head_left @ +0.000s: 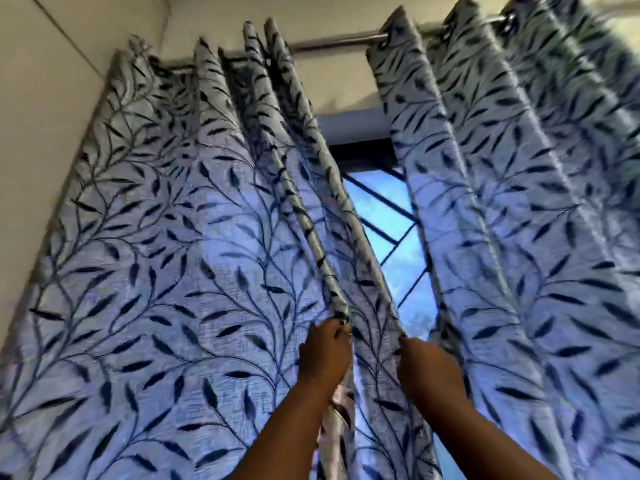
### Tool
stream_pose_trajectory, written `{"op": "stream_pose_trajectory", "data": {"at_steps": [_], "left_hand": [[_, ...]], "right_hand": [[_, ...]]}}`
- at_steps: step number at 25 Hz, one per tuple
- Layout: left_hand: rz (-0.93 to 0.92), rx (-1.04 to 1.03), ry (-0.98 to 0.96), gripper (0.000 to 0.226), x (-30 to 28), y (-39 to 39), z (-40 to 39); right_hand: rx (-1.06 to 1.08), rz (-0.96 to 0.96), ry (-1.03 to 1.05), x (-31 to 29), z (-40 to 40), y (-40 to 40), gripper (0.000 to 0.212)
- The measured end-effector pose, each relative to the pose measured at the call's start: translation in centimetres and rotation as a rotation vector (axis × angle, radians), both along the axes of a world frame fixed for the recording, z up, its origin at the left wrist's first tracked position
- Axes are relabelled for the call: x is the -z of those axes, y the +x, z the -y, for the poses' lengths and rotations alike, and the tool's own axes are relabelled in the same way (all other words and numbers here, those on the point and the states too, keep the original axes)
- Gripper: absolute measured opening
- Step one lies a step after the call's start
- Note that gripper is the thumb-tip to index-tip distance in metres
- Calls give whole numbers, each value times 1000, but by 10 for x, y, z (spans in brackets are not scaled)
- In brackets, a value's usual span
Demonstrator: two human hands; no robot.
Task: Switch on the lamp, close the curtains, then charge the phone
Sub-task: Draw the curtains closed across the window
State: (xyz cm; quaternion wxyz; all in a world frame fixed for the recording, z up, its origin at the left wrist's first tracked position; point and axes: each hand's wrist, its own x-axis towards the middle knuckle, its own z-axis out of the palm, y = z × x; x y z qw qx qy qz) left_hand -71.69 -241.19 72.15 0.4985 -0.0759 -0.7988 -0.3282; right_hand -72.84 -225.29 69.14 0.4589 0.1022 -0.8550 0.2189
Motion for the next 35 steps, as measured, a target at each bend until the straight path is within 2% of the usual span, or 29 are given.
{"op": "stream_pose_trajectory", "data": {"at_steps": [4, 8, 11, 12, 14, 15, 17, 18, 19, 22, 25, 27, 29, 31, 35], "left_hand": [[44, 25, 7, 22, 11, -44, -94], [60, -62, 143, 22, 15, -61, -132], [103, -241, 166, 25, 13, -54, -136], [75, -301, 224, 33, 11, -48, -136], [-79, -369, 369, 61, -3, -30, -136], [-184, -383, 386, 70, -15, -20, -138], [-344, -422, 254, 69, -50, 1, -142], [-390, -427, 166, 65, -68, 11, -144], [-410, -393, 110, 65, -84, 21, -146], [-360, -181, 76, 79, -115, 34, -144], [-275, -142, 31, 95, -124, 35, -138], [-225, -135, 6, 104, -130, 32, -133], [-200, -85, -8, 108, -133, 25, -122], [-194, -59, -35, 109, -137, 19, -112], [-222, -3, -78, 102, -146, 10, -82]], "right_hand": [[-15, 54, -91, 4, -103, -20, 18], [-116, 61, -165, 8, -143, -24, 12], [-173, 67, -62, 5, -150, -18, 25], [-185, 56, -12, 3, -149, -14, 29], [-219, -72, 32, -7, -142, 0, 32], [-249, -223, 15, -16, -140, 10, 27], [-235, -559, -72, -46, -135, 24, 24], [-184, -683, -114, -66, -134, 27, 32], [-139, -713, -142, -88, -134, 27, 42], [-122, -476, -202, -148, -129, 22, 70], [-172, -325, -219, -193, -116, 9, 83], [-261, -281, -339, -216, -108, 4, 77], [-292, -278, -398, -233, -94, 0, 57], [-288, -292, -329, -241, -79, -2, 33], [-238, -371, -186, -254, -41, 11, 28]]}}
